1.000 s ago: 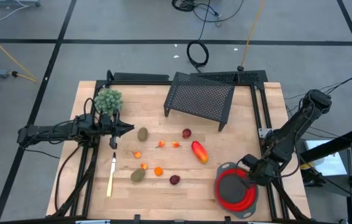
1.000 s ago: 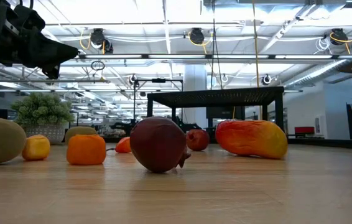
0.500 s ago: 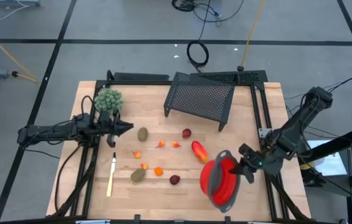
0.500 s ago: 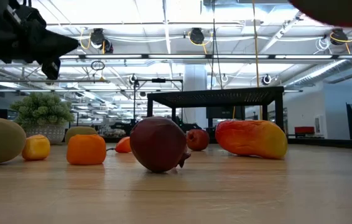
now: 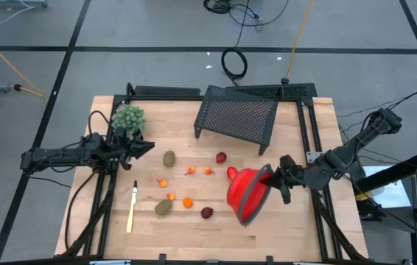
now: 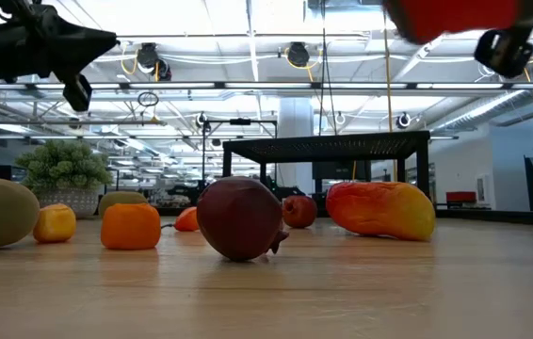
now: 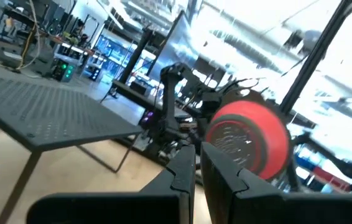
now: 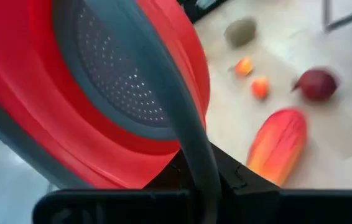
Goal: Pick & Place Fruit
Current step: Put the red strainer bowl on the shelf
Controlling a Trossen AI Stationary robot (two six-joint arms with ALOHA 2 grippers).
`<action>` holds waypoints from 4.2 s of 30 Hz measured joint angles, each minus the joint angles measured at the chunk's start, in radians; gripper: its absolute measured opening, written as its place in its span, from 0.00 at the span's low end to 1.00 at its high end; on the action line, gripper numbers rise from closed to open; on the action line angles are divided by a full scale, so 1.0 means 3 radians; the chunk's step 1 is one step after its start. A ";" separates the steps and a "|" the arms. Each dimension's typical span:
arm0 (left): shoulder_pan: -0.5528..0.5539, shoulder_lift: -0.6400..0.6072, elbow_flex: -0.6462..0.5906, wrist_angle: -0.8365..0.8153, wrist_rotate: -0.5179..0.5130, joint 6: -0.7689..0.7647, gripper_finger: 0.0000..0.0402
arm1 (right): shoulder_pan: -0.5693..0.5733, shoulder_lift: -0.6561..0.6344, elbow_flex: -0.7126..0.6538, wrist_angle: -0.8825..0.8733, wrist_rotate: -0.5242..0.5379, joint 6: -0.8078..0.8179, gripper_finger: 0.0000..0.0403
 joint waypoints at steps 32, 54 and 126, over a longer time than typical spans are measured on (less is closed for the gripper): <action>0.0000 0.0594 0.0026 0.1173 -0.0812 0.0067 0.06 | -0.2014 -0.0011 0.0352 0.0361 0.0080 -0.1120 0.00; -0.0182 0.3274 0.2257 0.1144 -0.0681 0.1660 0.06 | -0.2518 0.0000 0.0393 0.0216 0.0352 -0.1104 0.00; -0.0253 0.4912 0.3766 0.0914 -0.2617 0.2900 0.59 | -0.2283 0.0585 0.0393 0.1169 0.0668 -0.1124 0.01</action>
